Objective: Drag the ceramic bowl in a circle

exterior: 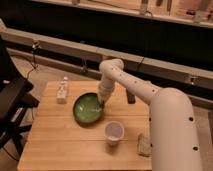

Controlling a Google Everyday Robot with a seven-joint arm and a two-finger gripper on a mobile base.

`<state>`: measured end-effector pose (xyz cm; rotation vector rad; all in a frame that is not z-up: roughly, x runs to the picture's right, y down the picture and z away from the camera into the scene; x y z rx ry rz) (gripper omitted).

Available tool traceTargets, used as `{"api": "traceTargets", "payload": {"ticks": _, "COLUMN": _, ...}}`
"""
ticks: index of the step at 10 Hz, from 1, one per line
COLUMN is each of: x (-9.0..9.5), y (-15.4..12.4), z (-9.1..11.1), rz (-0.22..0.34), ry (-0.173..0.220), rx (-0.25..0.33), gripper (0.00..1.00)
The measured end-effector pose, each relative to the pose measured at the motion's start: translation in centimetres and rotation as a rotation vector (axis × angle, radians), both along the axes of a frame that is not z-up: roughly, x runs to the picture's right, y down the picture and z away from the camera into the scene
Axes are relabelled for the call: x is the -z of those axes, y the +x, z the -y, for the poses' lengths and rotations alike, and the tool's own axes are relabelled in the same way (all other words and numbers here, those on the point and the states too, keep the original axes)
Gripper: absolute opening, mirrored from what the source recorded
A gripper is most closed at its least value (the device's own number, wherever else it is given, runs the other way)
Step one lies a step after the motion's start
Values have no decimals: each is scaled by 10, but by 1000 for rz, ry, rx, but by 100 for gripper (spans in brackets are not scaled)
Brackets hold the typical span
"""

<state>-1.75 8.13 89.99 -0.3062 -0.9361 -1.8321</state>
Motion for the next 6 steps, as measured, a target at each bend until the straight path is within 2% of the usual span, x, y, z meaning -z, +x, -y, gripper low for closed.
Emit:
{"api": "traceTargets", "payload": {"ticks": 2, "x": 0, "y": -34, "z": -5, "rz": 47, "ry": -1, "rx": 69, "gripper": 0}}
{"api": "traceTargets", "payload": {"ticks": 4, "x": 1, "y": -62, "z": -19, "rz": 93, "ry": -19, "rx": 141, "gripper": 0}}
{"api": "traceTargets", "payload": {"ticks": 6, "x": 5, "y": -69, "z": -35, "rz": 104, "ry": -39, "rx": 187, "gripper": 0}}
